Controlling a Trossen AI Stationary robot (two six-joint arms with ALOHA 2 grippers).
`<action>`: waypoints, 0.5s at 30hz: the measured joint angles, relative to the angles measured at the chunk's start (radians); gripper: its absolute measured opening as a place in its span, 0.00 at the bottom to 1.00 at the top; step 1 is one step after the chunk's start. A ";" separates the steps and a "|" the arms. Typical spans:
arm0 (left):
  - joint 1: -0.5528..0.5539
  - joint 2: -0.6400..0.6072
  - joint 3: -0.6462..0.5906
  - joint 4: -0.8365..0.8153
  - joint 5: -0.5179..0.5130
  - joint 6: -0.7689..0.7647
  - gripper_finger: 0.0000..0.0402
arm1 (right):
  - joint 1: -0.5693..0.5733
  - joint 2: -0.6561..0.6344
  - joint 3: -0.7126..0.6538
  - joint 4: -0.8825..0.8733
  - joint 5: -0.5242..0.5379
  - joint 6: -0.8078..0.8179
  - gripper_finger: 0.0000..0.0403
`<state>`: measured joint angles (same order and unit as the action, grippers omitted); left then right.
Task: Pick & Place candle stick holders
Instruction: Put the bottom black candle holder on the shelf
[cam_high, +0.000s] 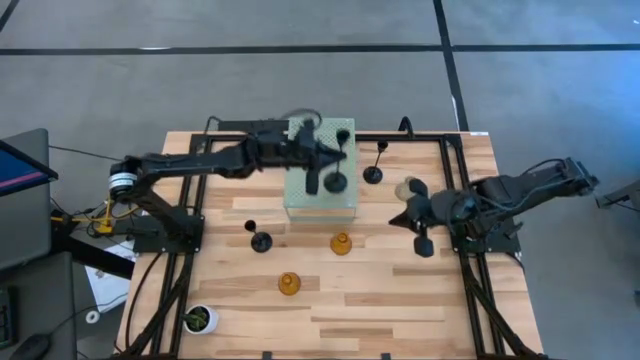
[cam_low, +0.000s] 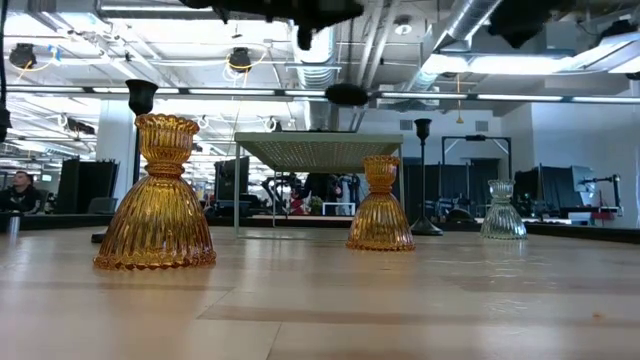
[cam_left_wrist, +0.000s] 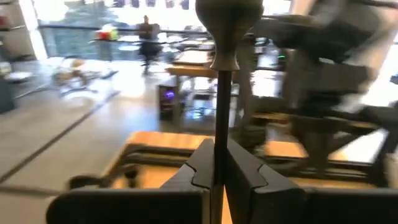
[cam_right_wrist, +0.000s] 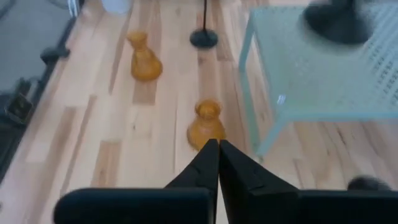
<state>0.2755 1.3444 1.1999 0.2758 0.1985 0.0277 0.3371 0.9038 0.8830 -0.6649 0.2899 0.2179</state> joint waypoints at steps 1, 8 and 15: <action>0.024 -0.002 0.000 0.001 -0.002 -0.003 0.03 | 0.028 -0.006 -0.015 0.017 0.032 0.021 0.00; 0.184 0.000 -0.001 -0.005 -0.018 -0.009 0.03 | 0.213 -0.080 -0.175 0.138 0.298 0.117 0.00; 0.305 0.004 -0.001 -0.005 -0.059 -0.014 0.03 | 0.357 -0.145 -0.319 0.200 0.487 0.268 0.00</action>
<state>0.5805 1.3483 1.1992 0.2703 0.1399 0.0133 0.6945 0.7589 0.5636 -0.4644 0.7773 0.4855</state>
